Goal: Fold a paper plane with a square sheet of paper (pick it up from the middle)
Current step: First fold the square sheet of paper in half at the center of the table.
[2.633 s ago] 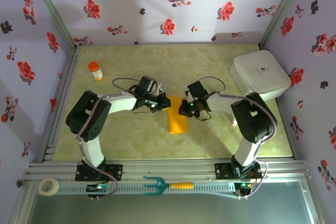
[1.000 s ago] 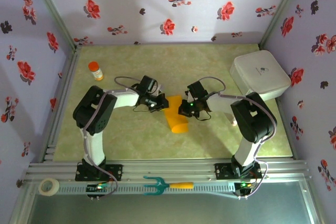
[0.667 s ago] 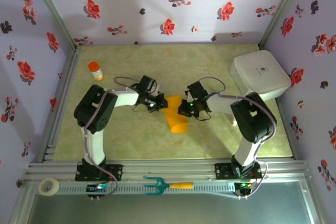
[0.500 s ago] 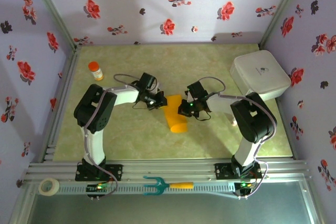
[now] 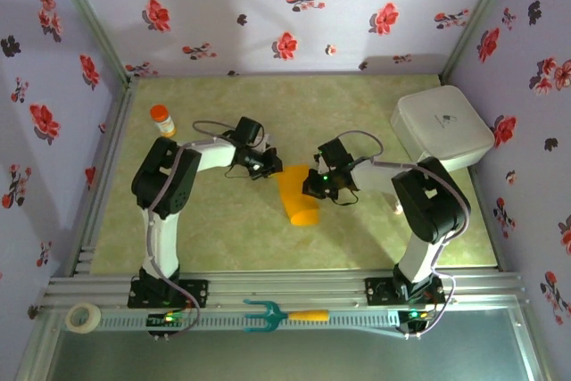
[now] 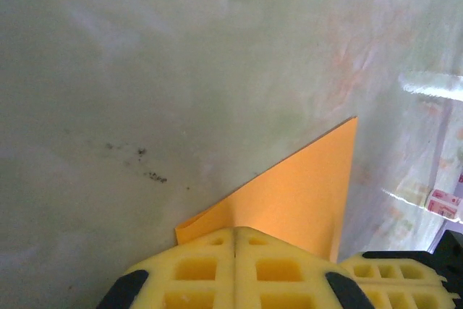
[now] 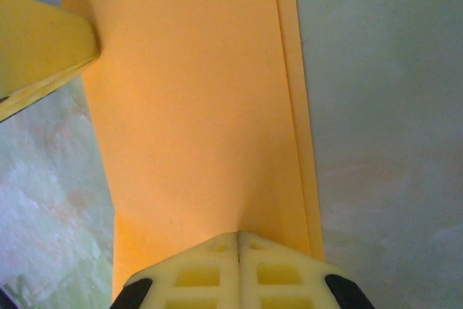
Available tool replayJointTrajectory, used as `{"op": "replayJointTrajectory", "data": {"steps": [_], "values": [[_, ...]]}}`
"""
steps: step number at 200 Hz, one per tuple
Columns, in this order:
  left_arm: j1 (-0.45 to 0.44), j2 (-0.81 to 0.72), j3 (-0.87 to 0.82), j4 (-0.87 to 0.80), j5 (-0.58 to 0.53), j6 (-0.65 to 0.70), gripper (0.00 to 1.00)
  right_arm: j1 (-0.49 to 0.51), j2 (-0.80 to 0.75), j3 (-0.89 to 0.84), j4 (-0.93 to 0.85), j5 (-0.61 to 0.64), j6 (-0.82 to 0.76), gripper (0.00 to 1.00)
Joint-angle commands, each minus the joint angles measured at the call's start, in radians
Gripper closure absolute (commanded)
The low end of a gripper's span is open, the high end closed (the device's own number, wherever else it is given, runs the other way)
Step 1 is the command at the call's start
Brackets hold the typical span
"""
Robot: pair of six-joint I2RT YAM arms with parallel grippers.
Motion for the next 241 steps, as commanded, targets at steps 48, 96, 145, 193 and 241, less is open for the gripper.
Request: {"op": "replayJointTrajectory", "data": {"steps": [48, 96, 145, 193, 241], "values": [[0.035, 0.040, 0.046, -0.081, -0.166, -0.003, 1.00, -0.004, 0.046, -0.045, -0.094, 0.070, 0.008, 1.00], [0.055, 0.059, 0.084, -0.093, -0.188, -0.037, 1.00, -0.003, 0.049, -0.045, -0.094, 0.067, 0.008, 1.00], [0.055, 0.044, 0.151, -0.195, -0.259, -0.031, 1.00, 0.000, 0.044, -0.045, -0.083, 0.065, 0.025, 1.00], [0.040, -0.056, 0.173, -0.264, -0.290, -0.009, 1.00, 0.006, 0.040, -0.060, -0.049, 0.074, 0.060, 1.00], [-0.055, -0.219, 0.000, -0.151, -0.158, -0.037, 1.00, 0.007, 0.032, -0.070, -0.043, 0.092, 0.068, 1.00]]}}
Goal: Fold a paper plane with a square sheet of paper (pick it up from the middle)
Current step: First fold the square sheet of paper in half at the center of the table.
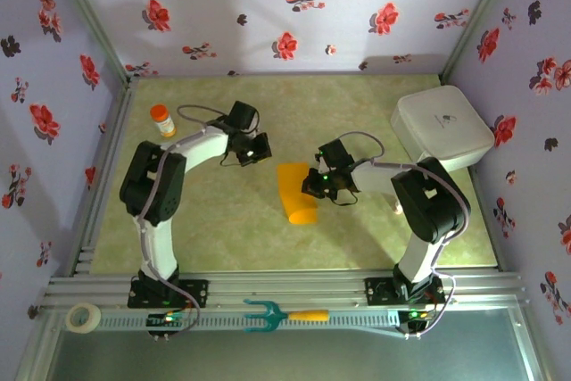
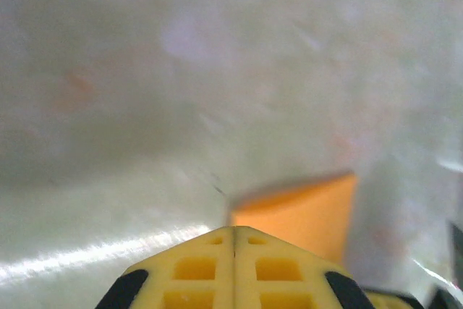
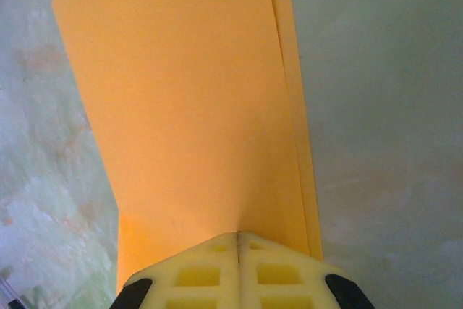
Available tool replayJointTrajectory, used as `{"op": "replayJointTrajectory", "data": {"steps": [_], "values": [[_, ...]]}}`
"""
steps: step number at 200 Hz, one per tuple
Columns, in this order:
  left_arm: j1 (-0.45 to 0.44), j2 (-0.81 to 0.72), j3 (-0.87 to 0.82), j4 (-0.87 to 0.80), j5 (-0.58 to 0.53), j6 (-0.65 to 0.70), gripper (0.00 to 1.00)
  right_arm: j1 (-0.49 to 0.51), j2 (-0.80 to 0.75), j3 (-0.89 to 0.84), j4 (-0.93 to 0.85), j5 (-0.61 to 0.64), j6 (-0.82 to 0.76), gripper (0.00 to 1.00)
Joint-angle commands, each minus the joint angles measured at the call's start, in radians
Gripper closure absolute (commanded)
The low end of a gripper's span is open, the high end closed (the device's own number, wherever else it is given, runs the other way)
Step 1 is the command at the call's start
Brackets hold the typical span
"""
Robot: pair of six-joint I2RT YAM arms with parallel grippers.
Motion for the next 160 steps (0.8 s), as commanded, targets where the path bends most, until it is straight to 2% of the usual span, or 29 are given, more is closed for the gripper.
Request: {"op": "replayJointTrajectory", "data": {"steps": [1, 24, 43, 107, 160], "values": [[-0.059, -0.084, -0.087, 0.052, 0.083, -0.009, 1.00, 0.006, 0.029, -0.051, -0.099, 0.091, 0.014, 1.00], [-0.103, -0.105, -0.185, 0.205, 0.162, -0.101, 1.00, 0.006, 0.023, -0.049, -0.113, 0.100, 0.006, 1.00], [-0.137, -0.100, -0.221, 0.269, 0.184, -0.147, 1.00, 0.006, 0.019, -0.046, -0.123, 0.104, 0.000, 1.00], [-0.162, -0.081, -0.337, 0.353, 0.229, -0.159, 1.00, 0.006, 0.020, -0.057, -0.116, 0.100, 0.001, 1.00], [-0.165, -0.041, -0.373, 0.323, 0.222, -0.108, 1.00, 0.006, 0.030, -0.055, -0.111, 0.097, 0.001, 1.00]]}}
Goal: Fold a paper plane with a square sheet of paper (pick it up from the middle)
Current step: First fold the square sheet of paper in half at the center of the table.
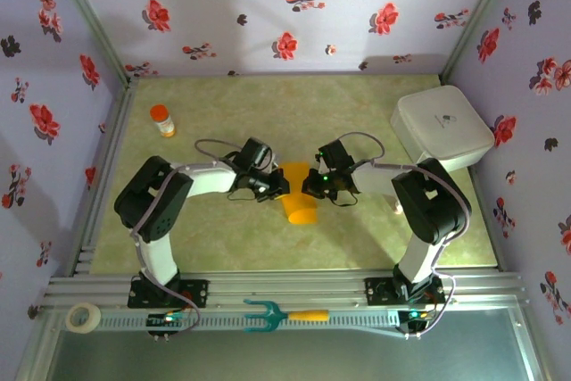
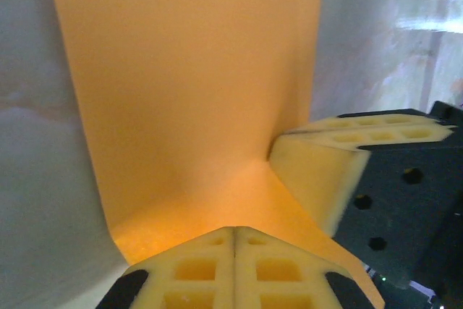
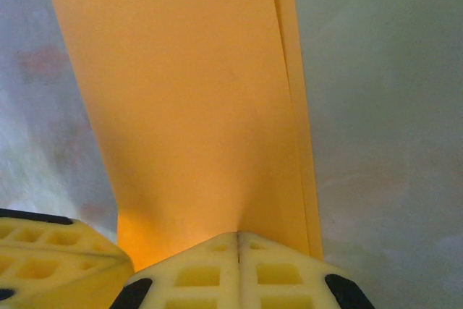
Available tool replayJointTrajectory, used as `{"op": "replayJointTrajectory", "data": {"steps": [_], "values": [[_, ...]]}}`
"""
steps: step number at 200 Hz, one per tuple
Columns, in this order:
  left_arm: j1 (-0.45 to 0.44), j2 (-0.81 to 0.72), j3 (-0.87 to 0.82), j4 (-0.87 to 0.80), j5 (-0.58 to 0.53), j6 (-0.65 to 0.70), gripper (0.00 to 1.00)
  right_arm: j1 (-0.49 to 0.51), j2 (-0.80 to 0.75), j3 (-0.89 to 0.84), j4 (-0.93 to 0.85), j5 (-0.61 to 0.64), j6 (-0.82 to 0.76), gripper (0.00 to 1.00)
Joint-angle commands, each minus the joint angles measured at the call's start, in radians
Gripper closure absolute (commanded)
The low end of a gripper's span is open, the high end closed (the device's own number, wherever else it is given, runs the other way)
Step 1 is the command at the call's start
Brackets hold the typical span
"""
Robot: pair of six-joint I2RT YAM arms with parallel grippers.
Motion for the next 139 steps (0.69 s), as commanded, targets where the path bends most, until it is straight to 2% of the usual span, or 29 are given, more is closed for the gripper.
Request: {"op": "replayJointTrajectory", "data": {"steps": [1, 32, 63, 139], "values": [[-0.004, 0.039, -0.022, -0.009, 0.015, 0.033, 1.00, 0.004, 0.040, -0.044, -0.122, 0.085, -0.001, 1.00], [-0.010, 0.057, -0.061, -0.029, -0.048, 0.057, 1.00, 0.004, 0.044, -0.046, -0.124, 0.090, 0.001, 1.00], [-0.011, 0.023, -0.062, -0.117, -0.122, 0.110, 1.00, 0.004, 0.041, -0.048, -0.123, 0.096, 0.002, 1.00], [-0.058, -0.068, 0.032, -0.094, -0.049, 0.036, 1.00, 0.004, 0.039, -0.051, -0.123, 0.098, 0.001, 1.00]]}}
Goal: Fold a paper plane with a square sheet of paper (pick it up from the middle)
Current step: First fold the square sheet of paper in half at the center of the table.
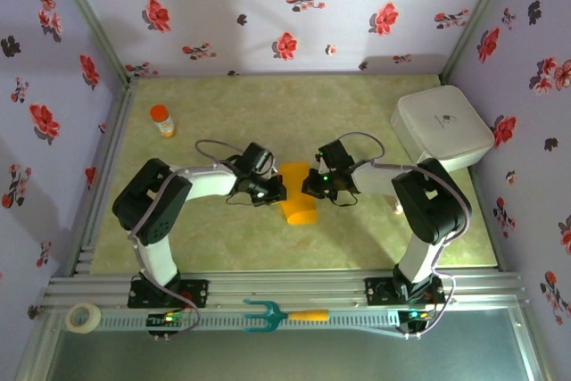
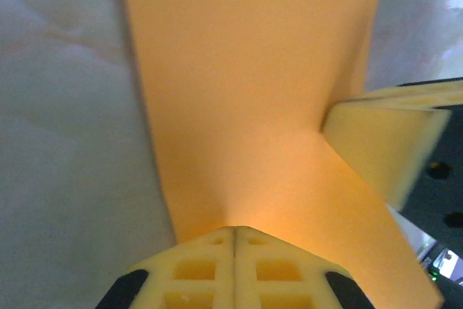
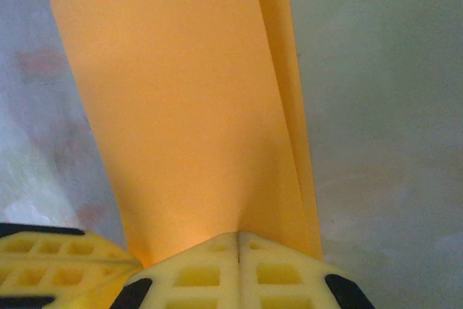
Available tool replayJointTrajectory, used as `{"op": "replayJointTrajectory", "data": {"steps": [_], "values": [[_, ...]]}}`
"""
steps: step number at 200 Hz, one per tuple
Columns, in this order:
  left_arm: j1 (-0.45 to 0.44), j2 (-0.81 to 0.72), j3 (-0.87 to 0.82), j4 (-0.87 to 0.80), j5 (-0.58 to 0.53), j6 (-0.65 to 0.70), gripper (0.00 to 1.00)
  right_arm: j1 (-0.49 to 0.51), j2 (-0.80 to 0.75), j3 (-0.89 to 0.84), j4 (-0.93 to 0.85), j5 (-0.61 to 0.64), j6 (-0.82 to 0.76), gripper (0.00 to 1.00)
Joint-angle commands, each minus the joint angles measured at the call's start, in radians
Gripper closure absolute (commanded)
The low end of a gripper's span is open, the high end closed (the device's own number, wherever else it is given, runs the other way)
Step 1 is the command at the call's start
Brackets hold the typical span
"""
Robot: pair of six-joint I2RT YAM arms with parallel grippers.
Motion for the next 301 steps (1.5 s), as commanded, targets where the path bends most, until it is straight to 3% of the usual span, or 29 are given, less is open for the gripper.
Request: {"op": "replayJointTrajectory", "data": {"steps": [1, 123, 182, 218, 301], "values": [[-0.024, -0.036, 0.045, -0.017, 0.022, -0.025, 1.00, 0.004, 0.039, -0.050, -0.123, 0.096, 0.001, 1.00], [-0.028, 0.018, -0.151, 0.078, 0.040, -0.021, 1.00, 0.004, 0.036, -0.055, -0.127, 0.098, 0.001, 1.00], [-0.041, -0.116, -0.176, 0.032, 0.012, -0.011, 1.00, 0.004, 0.031, -0.051, -0.135, 0.105, 0.000, 1.00], [-0.049, -0.184, -0.170, 0.131, -0.003, -0.102, 1.00, 0.004, 0.029, -0.049, -0.138, 0.105, 0.000, 1.00], [-0.062, -0.058, -0.169, 0.260, 0.090, -0.134, 1.00, 0.004, 0.030, -0.058, -0.131, 0.104, 0.003, 1.00]]}}
